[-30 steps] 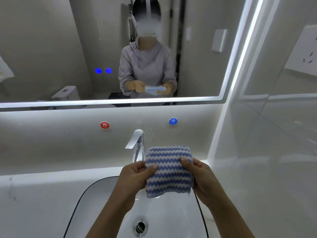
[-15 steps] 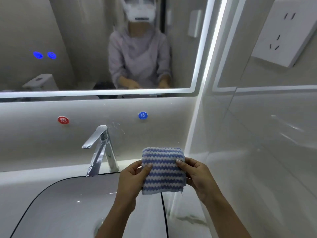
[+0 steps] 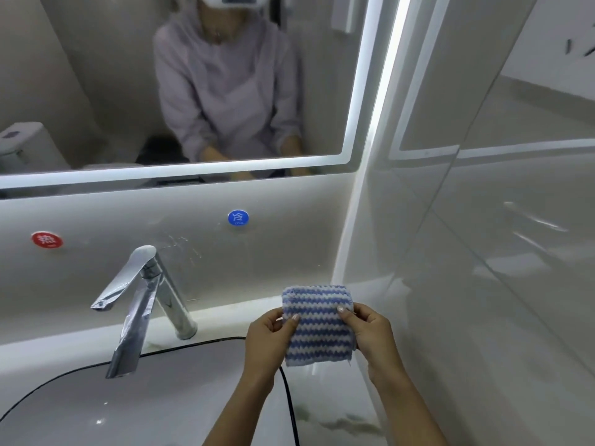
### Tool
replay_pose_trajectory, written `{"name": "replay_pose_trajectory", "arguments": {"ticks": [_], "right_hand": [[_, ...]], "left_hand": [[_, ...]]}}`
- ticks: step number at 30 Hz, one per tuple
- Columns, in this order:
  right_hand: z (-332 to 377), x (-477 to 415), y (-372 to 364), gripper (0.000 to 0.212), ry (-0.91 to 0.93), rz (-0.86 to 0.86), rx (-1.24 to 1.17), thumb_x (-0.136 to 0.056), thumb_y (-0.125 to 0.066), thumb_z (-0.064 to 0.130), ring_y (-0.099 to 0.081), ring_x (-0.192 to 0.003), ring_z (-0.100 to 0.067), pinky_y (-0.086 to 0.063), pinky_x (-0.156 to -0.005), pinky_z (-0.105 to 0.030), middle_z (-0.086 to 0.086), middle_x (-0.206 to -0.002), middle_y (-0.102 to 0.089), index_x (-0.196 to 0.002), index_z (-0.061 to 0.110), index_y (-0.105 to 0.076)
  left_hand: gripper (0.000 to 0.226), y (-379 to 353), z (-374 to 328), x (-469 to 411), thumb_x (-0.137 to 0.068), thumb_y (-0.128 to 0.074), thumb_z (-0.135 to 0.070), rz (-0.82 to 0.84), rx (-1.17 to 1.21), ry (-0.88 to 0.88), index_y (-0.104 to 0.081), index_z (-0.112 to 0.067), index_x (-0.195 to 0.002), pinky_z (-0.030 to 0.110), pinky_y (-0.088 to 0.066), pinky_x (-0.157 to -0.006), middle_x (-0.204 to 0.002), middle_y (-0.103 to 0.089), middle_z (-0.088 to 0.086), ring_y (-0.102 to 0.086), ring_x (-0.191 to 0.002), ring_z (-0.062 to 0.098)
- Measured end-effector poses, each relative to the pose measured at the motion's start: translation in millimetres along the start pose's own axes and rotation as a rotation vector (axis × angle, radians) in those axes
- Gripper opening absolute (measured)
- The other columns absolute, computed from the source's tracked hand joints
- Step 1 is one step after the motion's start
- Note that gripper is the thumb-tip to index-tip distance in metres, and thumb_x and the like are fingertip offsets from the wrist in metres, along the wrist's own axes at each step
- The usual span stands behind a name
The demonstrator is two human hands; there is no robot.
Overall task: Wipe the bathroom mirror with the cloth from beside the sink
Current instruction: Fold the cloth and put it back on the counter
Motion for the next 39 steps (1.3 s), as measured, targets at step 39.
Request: {"name": "replay_pose_trajectory", "arguments": {"ticks": [39], "right_hand": [[-149.4,-91.7,-0.4,0.02,-0.065,-0.079,0.603,-0.092,-0.056,0.011,-0.065,-0.088,-0.018,-0.049,-0.069,-0.021,-0.007,-0.105,-0.071,-0.109,0.009,-0.067]], "left_hand": [[0.022,-58.7,130.4,-90.3,-0.097,-0.042,-0.014,-0.102,-0.518,0.58,-0.06,-0.006,-0.109,0.032,-0.052,-0.069,-0.109,-0.065,0.016,-0.057,-0.076,0.025]]}}
Point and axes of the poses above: each hand's wrist, its own x-axis away from the middle knuckle, its own y-axis out of the back of the hand, z = x × y, the point moved 1 cm from there along -x, towards the middle knuckle
